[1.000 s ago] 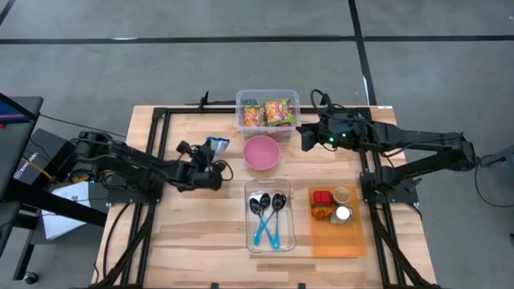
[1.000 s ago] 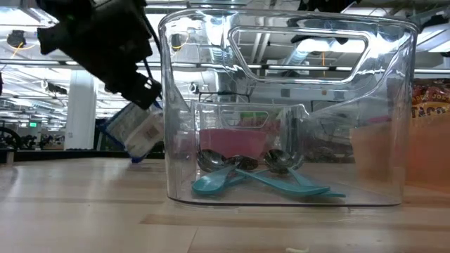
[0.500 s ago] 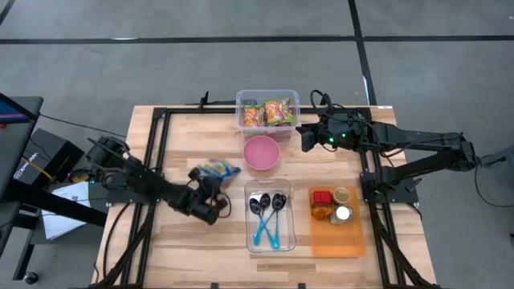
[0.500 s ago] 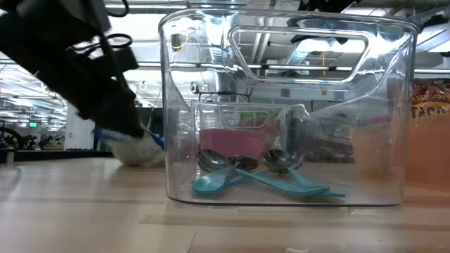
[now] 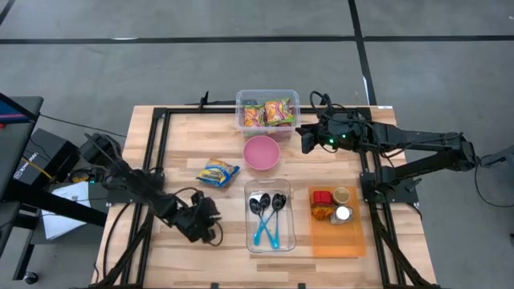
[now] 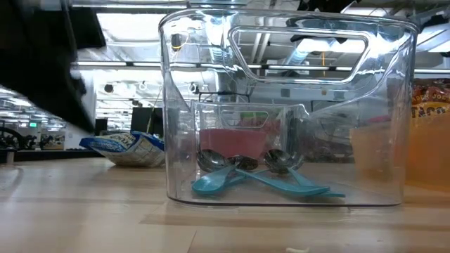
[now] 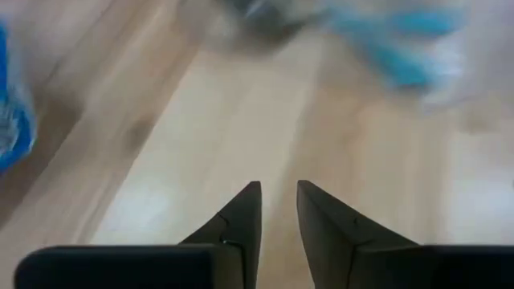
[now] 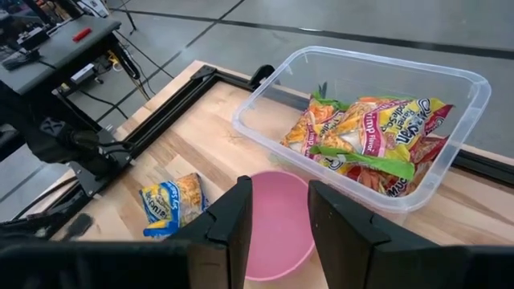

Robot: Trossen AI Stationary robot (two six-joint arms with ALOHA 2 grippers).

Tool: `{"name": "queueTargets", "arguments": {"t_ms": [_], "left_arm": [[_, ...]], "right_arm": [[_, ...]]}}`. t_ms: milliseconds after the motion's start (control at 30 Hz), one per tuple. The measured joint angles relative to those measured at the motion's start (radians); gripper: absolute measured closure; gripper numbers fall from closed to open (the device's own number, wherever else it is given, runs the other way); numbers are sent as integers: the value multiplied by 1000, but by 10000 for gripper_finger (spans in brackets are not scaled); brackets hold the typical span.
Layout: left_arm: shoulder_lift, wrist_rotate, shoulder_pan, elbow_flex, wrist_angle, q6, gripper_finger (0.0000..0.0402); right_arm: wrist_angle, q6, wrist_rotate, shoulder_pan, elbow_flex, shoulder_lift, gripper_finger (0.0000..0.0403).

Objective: Pick & Place Food Item
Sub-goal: Put the blue noodle pack into the top transparent bin

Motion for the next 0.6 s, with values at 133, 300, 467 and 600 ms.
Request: {"name": "queueTargets", "arguments": {"t_ms": [133,300,467,600], "left_arm": [[-155,-54,19,0,8,6,324],[-357,-175,186,0,-149,-361,330],[-448,-63,422,0,-183,-498,317],[-413,133,595,0,-179,-541,293]], "right_arm": [[0,1,1,-1,0,0,287],[0,3,4,-2,0,0,287],[-3,11,7,-3,0,0,287],[-3,11,7,-3,0,0,287]]}}
